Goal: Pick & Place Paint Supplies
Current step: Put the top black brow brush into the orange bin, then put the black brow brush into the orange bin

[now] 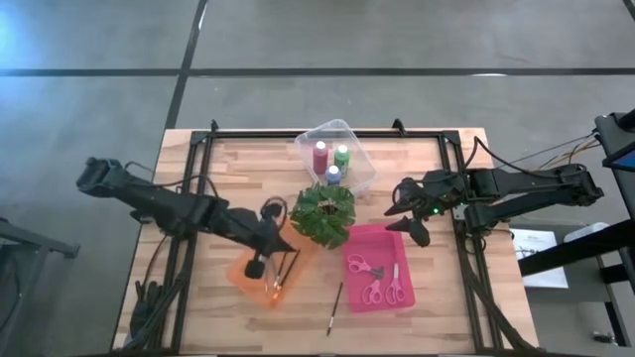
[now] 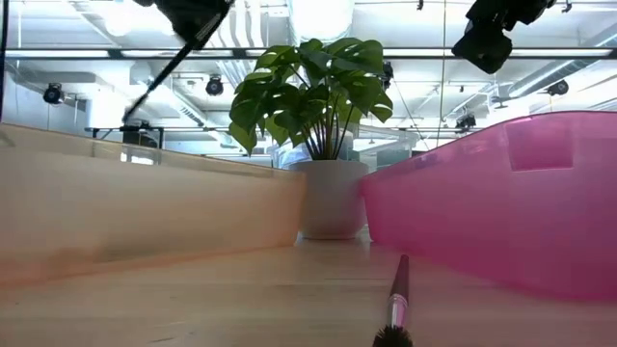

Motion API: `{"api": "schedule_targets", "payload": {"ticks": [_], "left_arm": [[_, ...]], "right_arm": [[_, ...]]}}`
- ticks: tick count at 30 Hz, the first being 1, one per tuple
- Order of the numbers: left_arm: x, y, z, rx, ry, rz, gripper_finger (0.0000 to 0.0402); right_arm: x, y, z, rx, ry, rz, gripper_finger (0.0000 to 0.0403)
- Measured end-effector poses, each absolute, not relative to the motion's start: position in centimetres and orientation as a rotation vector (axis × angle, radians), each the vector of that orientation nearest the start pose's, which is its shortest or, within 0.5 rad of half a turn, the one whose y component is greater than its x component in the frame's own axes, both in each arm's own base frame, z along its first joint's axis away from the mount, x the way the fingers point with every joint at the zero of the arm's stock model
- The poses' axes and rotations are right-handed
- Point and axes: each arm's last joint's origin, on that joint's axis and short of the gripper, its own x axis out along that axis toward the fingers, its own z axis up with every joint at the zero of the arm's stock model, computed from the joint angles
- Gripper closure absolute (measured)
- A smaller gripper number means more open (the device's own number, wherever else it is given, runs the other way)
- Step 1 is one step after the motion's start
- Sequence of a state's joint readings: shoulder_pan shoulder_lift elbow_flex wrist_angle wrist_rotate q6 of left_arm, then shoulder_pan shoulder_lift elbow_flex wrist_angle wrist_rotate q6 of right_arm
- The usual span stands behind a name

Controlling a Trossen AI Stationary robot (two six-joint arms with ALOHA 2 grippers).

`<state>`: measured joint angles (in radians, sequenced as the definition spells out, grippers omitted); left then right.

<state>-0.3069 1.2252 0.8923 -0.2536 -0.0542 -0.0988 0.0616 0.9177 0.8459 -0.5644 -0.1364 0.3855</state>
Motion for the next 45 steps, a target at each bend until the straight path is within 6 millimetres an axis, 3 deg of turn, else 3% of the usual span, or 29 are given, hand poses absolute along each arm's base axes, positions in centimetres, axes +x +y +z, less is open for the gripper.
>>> {"api": "schedule_targets", "payload": {"ticks": [7,13,19,28,33,45], "left_arm": [[26.7,-8.4,26.3,0.513,0.815,-0.469,0.0401],[28.4,-10.0,24.8,0.712,0.796,-0.688,0.0401],[27.6,-11.8,22.3,0.875,0.865,-0.917,0.0401],[26.9,-13.4,21.0,0.889,0.806,-1.02,0.0401],[26.4,-13.3,20.1,0.904,0.832,-1.028,0.0399],[26.1,-13.1,19.2,0.987,0.857,-0.946,0.0306]], "right_arm": [[18.5,1.5,29.8,0.4,0.669,0.067,0.019],[18.5,1.5,29.7,0.425,0.672,0.052,0.019],[18.5,1.5,29.3,0.453,0.685,0.033,0.019],[18.4,1.5,27.6,0.496,0.732,0.005,0.019],[18.7,1.5,27.9,0.502,0.688,0.02,0.019],[19.2,1.8,28.7,0.51,0.6,0.085,0.019]]}}
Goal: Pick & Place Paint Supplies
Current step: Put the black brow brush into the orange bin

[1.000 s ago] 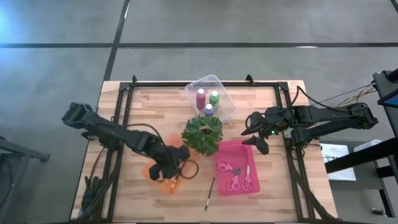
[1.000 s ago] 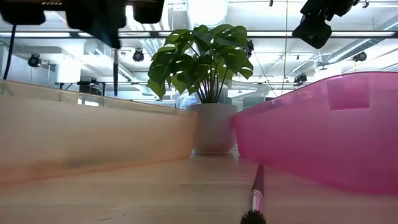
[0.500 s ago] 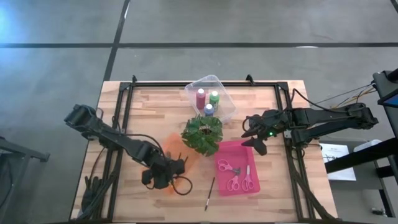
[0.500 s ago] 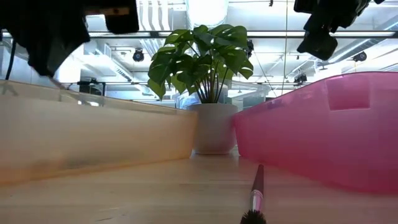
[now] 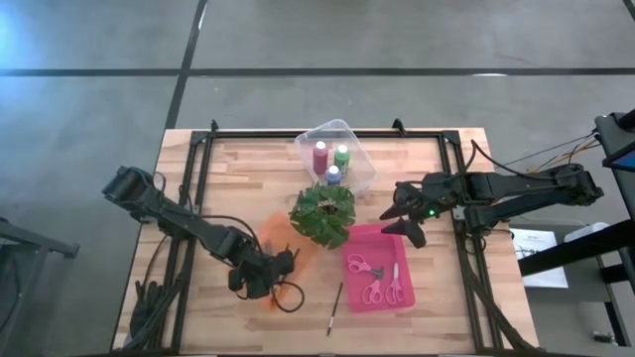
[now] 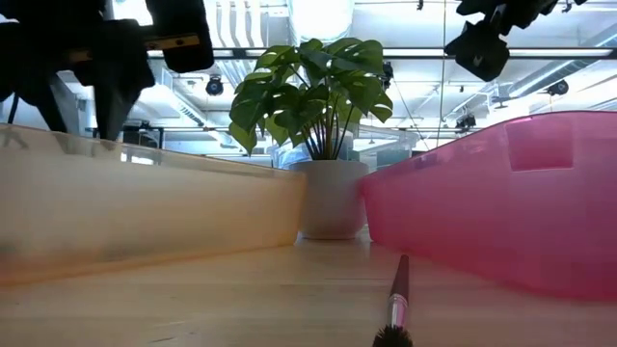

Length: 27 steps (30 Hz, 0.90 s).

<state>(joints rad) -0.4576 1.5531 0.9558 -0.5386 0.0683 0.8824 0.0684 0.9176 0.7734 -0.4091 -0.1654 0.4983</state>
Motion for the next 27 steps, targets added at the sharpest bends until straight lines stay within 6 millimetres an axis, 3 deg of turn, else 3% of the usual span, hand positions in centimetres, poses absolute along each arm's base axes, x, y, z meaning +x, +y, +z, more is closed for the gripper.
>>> {"api": "schedule_targets", "payload": {"ticks": [9,17,21,27], "left_arm": [[26.0,-12.9,20.5,0.907,0.9,-0.742,0.0277],[28.0,-14.1,26.3,0.941,0.715,-0.638,0.0276],[29.1,-14.5,28.2,0.894,0.687,-0.535,0.0276],[29.4,-13.9,31.2,0.605,0.673,-0.162,0.0276]], "right_arm": [[19.1,2.3,28.7,0.527,0.612,0.124,0.019],[19.1,2.6,28.7,0.523,0.614,0.147,0.019],[19.2,2.8,29.0,0.523,0.601,0.166,0.019],[19.7,3.9,30.8,0.504,0.429,0.342,0.019]]}}
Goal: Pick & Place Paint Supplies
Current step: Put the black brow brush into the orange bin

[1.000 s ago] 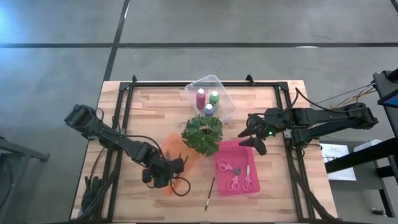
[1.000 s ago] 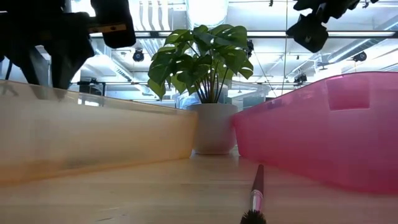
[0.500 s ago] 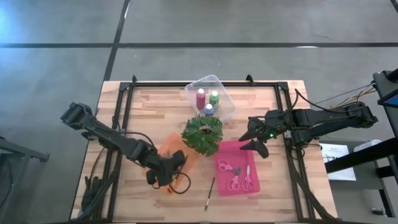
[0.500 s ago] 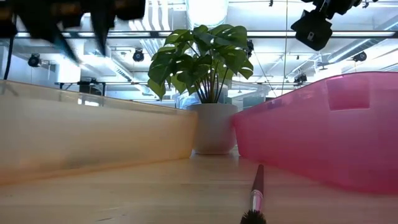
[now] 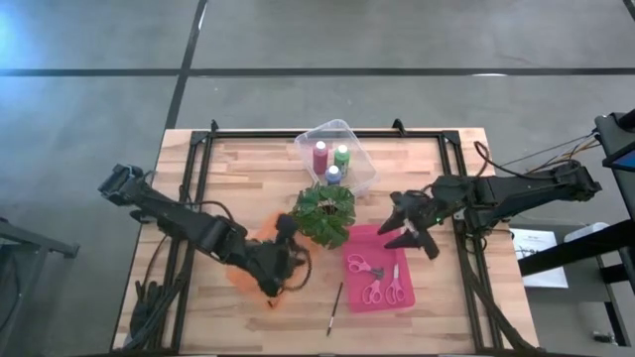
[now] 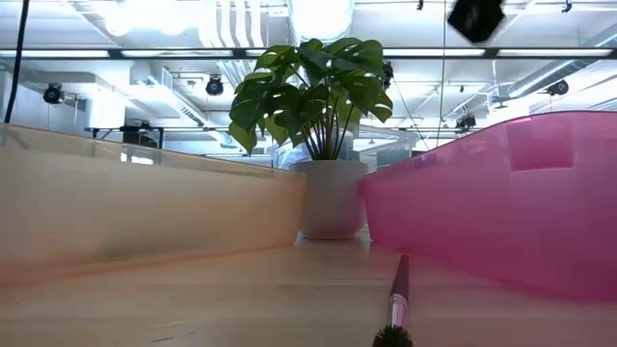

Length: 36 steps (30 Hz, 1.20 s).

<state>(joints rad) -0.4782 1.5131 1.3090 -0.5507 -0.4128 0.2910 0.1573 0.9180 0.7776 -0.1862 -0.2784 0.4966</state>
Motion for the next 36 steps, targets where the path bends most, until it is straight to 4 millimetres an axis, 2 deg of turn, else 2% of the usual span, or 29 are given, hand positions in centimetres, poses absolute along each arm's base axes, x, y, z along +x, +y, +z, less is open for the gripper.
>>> {"api": "schedule_targets", "payload": {"ticks": [3,7,10,15,18,22,30,36], "left_arm": [[29.3,-13.7,32.8,0.41,0.622,0.019,0.0276],[29.0,-13.9,34.3,0.241,0.562,0.108,0.0276],[28.8,-14.3,35.3,0.207,0.531,0.114,0.0276],[28.3,-14.2,36.8,0.173,0.551,0.125,0.0276],[27.3,-13.7,37.8,0.135,0.616,0.159,0.0276],[25.6,-12.7,39.1,0.095,0.737,0.235,0.0276],[21.9,-10.8,40.4,0.059,0.971,0.318,0.0276],[20.1,-9.9,40.4,0.031,1.02,0.321,0.0276]], "right_arm": [[20.0,4.3,32.1,0.45,0.303,0.483,0.019],[20.6,4.7,32.9,0.348,0.223,0.63,0.019],[21.6,5.1,33.3,0.248,0.261,0.733,0.019],[23.9,5.6,32.5,0.033,0.382,0.819,0.019],[25.8,5.9,32.0,-0.056,0.423,0.845,0.019],[28.8,6.7,31.3,-0.082,0.49,0.872,0.019],[33.9,11.4,29.7,-0.212,0.523,1.025,0.019],[36.7,15.6,28.2,-0.256,0.559,1.046,0.019]]}}
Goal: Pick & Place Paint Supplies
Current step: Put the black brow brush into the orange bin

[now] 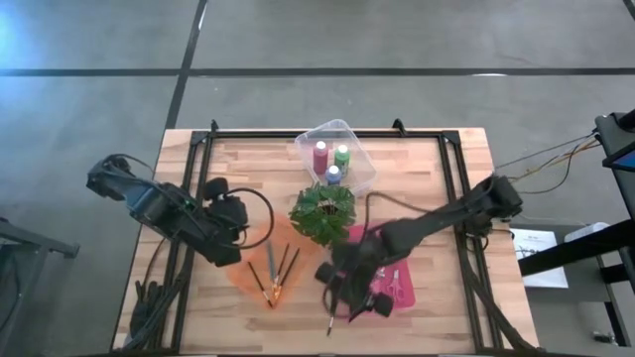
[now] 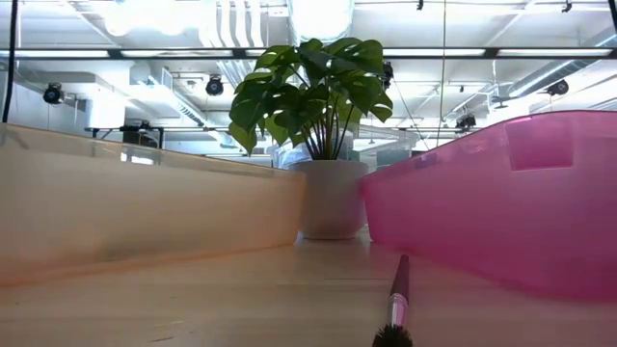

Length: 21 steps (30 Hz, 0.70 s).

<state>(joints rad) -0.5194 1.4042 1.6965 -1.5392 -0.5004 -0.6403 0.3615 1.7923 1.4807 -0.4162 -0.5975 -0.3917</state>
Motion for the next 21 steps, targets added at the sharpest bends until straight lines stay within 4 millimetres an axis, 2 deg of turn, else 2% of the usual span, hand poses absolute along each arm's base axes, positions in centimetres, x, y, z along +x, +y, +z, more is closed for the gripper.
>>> {"api": "schedule_targets", "payload": {"ticks": [5,9,14,21], "left_arm": [[19.2,-9.4,40.2,0.035,1.029,0.322,0.0278],[18.9,-9.2,39.7,0.04,1.041,0.33,0.0278],[18.9,-9.2,39.1,0.041,1.058,0.343,0.0278],[19.0,-9.2,38.1,0.058,1.083,0.354,0.0278]], "right_arm": [[38.4,18.6,26.3,-0.294,0.624,1.008,0.019],[39.4,20.6,23.9,-0.308,0.714,1.026,0.019],[40.0,22.0,20.9,-0.389,0.845,0.955,0.019],[41.1,23.3,17.8,-0.414,0.896,0.954,0.019]]}}
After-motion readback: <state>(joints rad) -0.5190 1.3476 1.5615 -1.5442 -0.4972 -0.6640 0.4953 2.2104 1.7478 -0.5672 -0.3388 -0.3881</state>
